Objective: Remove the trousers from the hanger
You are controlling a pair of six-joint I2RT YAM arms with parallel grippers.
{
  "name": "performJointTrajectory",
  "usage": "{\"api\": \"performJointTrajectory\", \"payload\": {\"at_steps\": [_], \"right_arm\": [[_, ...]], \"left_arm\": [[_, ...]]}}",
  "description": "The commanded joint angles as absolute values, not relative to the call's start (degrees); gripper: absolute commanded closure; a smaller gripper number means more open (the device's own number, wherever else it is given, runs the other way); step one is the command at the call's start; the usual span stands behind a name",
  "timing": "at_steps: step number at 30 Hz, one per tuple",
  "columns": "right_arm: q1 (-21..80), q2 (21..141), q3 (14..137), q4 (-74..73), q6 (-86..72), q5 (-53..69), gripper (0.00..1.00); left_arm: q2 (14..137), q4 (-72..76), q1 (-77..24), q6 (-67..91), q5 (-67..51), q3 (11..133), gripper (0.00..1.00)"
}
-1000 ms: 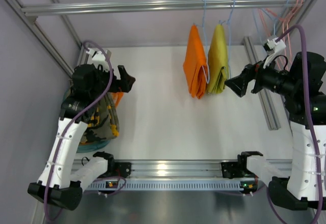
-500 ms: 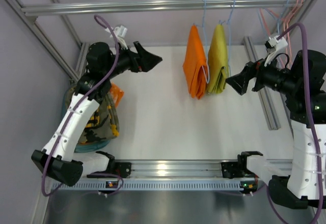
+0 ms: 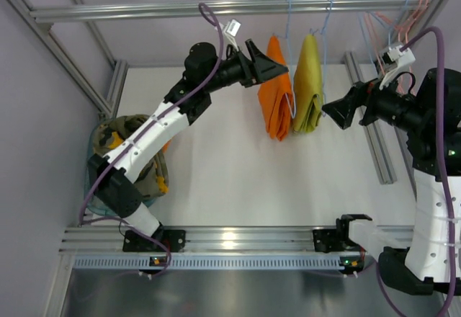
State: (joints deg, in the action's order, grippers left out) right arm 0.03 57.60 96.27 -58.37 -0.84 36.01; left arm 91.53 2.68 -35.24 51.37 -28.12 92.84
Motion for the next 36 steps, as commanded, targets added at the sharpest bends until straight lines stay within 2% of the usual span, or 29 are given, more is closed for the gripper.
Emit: {"api": "performJointTrajectory", "payload": {"at_steps": [1,16,19,21,23,24,25,36], "right_arm": [[-1.7,57.7,99.8,-55.4,-2.4,36.2,0.01],[-2.6,56.7,99.8,-54.0,-4.0,38.1,0.01],[-2.6,56.3,98.9,-53.6,-4.0,38.1,0.01],[-2.6,56.3,98.7,-53.6,-4.0,38.1,0.01],[-2.6,56.5,98.7,-53.4,-3.9,38.1,0.01],[-2.7,56.5,98.8,-53.4,-3.9,38.3,0.01],[-2.7,56.6,98.8,-53.4,-4.0,38.5,0.01],[-2.6,56.4,99.1,-53.4,-3.9,39.2,0.01]], "left_arm": [[94.3,7.7,-37.3,54.9,-26.1,97.1,0.19],[104.3,10.1,-41.4,56.5,-23.2,104.1,0.38],[104.3,11.2,-41.5,55.2,-24.2,104.7,0.52],[104.0,11.7,-41.5,54.8,-24.8,104.9,0.69],[103.6,12.4,-41.5,55.0,-25.1,104.9,0.82],[103.4,13.7,-41.5,55.1,-25.8,104.9,0.94],[103.2,14.1,-41.4,55.3,-25.9,105.0,0.99],[100.6,15.1,-41.2,47.7,-26.6,113.0,1.00]]}}
